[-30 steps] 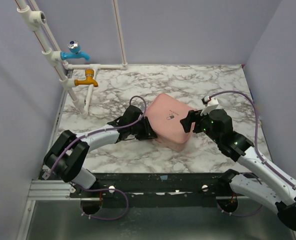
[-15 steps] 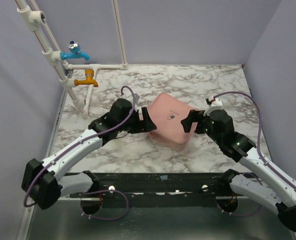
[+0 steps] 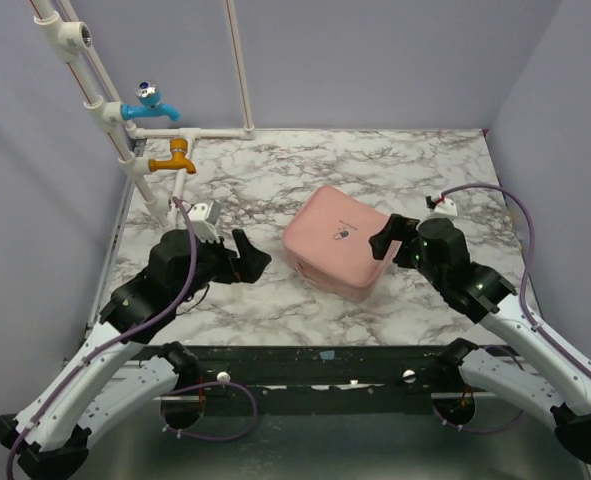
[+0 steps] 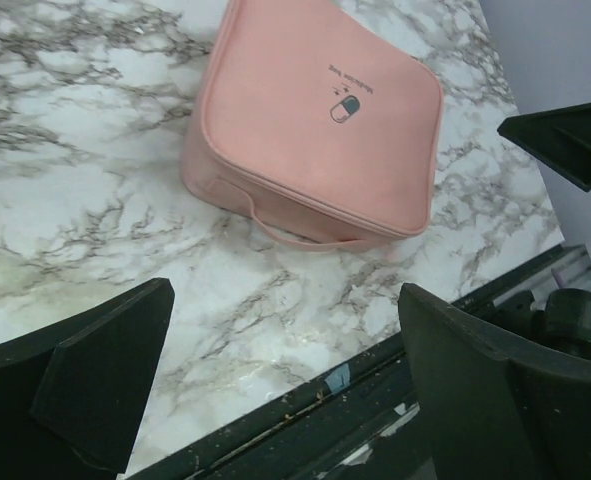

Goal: Organize the medicine kit

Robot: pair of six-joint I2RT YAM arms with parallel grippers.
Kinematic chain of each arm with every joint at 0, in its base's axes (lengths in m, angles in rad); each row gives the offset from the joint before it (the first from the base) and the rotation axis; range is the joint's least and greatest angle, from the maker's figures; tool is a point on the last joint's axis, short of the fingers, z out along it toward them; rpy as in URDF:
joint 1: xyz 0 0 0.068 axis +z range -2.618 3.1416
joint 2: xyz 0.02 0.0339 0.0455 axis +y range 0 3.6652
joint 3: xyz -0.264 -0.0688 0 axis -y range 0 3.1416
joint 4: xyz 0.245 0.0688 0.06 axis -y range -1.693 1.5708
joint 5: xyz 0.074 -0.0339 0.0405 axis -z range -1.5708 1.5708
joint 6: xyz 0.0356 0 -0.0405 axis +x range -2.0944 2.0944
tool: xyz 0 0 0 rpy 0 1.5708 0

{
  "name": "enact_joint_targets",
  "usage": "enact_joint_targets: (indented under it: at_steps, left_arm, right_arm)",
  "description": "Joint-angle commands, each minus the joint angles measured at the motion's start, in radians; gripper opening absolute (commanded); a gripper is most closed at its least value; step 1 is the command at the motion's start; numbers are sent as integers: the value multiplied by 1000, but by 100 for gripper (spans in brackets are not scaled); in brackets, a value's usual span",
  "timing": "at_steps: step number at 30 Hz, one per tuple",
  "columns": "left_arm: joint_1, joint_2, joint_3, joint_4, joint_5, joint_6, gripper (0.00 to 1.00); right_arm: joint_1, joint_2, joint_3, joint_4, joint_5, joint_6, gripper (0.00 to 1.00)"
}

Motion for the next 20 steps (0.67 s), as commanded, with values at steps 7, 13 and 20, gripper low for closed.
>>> enact_joint_targets:
  at_steps: [7, 13, 20]
  left_arm:
    - [5, -295, -141, -102, -165, 50, 99]
    - [5, -384, -176, -105, -191, 45, 98]
    - [5, -364, -167, -109, -192, 53, 99]
  right_arm:
    - [-2, -41, 27, -74, 9, 47, 100]
    - [-2, -36, 13, -76, 17, 42, 100]
    - [-1, -64, -12, -68, 21, 25, 100]
